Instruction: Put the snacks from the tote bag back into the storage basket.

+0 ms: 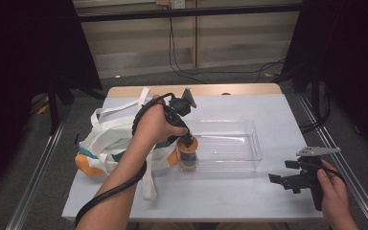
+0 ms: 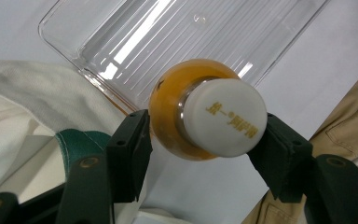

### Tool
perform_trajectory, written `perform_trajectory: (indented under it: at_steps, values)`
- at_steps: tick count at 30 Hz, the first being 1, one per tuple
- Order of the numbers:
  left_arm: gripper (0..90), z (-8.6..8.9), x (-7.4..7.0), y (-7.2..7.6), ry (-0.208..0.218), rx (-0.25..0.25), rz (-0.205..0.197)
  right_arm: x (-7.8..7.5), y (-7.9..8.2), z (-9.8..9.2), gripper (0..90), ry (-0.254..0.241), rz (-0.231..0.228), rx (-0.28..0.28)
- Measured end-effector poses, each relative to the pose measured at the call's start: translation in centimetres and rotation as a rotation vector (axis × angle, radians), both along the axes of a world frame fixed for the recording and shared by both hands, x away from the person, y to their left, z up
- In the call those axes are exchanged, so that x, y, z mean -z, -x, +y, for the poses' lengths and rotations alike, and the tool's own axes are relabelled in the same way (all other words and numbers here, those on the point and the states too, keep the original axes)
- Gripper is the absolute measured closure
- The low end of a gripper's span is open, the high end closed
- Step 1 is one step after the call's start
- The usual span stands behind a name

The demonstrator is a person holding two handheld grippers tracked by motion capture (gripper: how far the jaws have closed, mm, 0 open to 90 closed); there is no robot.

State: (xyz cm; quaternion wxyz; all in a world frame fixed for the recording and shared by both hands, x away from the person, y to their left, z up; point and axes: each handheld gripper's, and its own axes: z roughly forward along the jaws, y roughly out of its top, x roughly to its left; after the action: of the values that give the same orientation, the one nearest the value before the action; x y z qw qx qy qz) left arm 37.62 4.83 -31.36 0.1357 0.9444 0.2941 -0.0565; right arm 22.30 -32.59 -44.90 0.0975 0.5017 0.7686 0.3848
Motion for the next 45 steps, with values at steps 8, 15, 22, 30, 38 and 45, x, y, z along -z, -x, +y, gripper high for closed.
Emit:
perform_trajectory:
  at_steps: [8,15,22,30,38,45]
  values:
    - [30.4,1.2,-0.1,0.3,0.042,-0.01,-0.028,0.0,0.5,-0.6,6.3,-0.001,0.001,0.015]
    - [24.2,2.2,-0.2,0.7,0.073,-0.015,-0.043,-0.1,0.7,-0.5,6.3,0.002,-0.003,0.019]
    - [17.4,2.7,-0.1,1.0,0.087,0.01,-0.08,0.0,1.0,-0.8,6.3,0.002,0.006,0.023]
    - [14.5,3.1,0.1,1.4,0.107,0.013,-0.093,0.0,1.1,-0.8,6.3,0.002,0.006,0.02]
    - [11.1,3.7,0.1,2.1,0.117,0.033,-0.121,0.1,1.0,-0.5,6.3,0.011,0.012,0.009]
    - [10.1,4.6,0.3,2.4,0.139,0.027,-0.112,0.1,0.9,-0.4,6.3,0.011,0.016,0.006]
